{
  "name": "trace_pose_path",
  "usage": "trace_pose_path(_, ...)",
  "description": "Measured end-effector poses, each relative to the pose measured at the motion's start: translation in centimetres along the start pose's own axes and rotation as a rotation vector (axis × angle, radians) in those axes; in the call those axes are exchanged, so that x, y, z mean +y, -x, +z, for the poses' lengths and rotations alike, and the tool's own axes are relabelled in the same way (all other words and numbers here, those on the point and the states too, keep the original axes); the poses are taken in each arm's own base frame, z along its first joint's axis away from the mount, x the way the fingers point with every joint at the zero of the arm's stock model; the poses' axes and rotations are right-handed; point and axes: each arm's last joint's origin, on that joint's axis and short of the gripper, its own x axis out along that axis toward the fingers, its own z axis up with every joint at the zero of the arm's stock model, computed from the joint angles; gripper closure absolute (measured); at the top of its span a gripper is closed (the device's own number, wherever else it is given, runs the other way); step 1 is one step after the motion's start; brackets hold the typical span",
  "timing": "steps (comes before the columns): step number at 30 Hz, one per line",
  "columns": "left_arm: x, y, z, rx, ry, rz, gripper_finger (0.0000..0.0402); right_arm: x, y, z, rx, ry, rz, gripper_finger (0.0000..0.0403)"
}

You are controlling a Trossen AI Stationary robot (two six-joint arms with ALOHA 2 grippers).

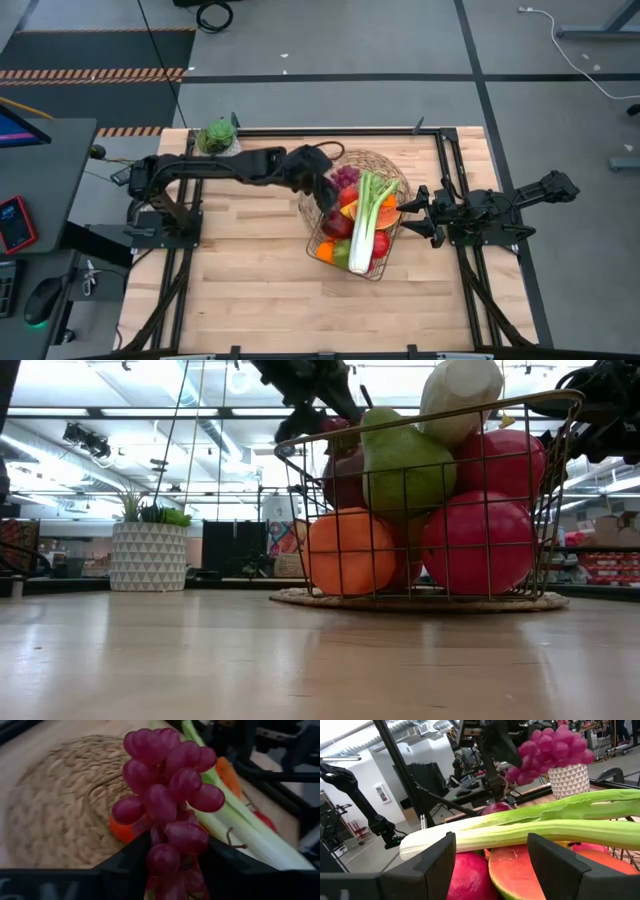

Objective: Build produce basket
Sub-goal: Put the grapes into the wire basket

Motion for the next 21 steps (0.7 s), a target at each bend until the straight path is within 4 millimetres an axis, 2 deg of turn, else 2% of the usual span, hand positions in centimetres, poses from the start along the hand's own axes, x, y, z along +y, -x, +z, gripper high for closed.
trace_pose_path(4, 0.6, -0.6, 0.5, 0.01, -0.043, -0.074, 0.0243, 0.0, 0.0, 0.0, 0.0, 0.0, 0.0, 0.0153)
trace_pose_path(9, 0.6, -1.9, 0.2, 0.033, -0.146, -0.096, 0.0243, 0.0, 0.0, 0.0, 0.002, 0.001, -0.001, 0.0153)
trace_pose_path(21, 0.8, -2.3, -0.2, 0.067, -0.222, -0.081, 0.0243, 0.0, 0.0, 0.0, 0.004, 0.001, -0.001, 0.0153)
